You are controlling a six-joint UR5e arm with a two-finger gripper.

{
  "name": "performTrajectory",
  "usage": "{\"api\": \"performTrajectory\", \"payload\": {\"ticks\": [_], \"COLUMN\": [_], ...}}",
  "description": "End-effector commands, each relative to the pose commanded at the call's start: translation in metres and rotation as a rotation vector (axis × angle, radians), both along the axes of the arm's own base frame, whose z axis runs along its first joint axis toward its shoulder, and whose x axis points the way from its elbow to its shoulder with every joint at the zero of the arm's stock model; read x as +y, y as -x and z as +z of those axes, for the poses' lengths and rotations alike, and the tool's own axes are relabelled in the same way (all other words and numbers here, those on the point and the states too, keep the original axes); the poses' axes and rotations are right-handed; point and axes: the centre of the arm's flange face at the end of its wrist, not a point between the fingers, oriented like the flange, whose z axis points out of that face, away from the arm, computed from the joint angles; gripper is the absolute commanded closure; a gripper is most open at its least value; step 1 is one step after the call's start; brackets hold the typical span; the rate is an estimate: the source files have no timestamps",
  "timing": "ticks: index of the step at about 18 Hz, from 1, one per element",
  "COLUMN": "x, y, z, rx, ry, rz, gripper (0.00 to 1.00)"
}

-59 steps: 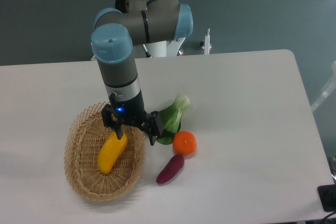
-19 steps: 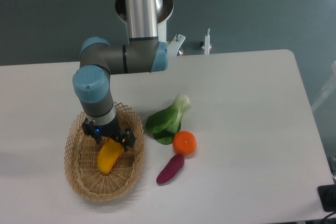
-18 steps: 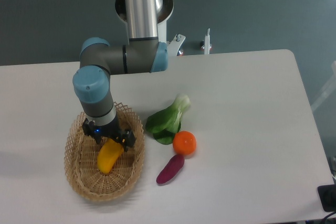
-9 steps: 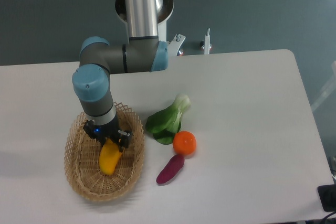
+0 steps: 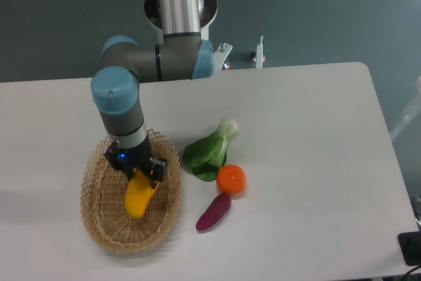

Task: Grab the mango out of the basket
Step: 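Lift the yellow mango out of the basket and carry it aside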

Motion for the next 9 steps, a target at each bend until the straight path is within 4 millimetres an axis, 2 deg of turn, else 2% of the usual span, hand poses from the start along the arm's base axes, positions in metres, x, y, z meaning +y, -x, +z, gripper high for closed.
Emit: {"api": "performTrajectory", "payload": {"ticks": [2,4,9], "x": [-0.004,-0.019,-0.054], "y": [0.024,0.048,0.109], "z": [0.021,0.048,0.055], "rx": [0.016,0.041,0.061], "ry": [-0.016,-0.032,0.017], "rz": [0.016,0.027,0.011], "gripper": [0.46,0.46,0.46]}}
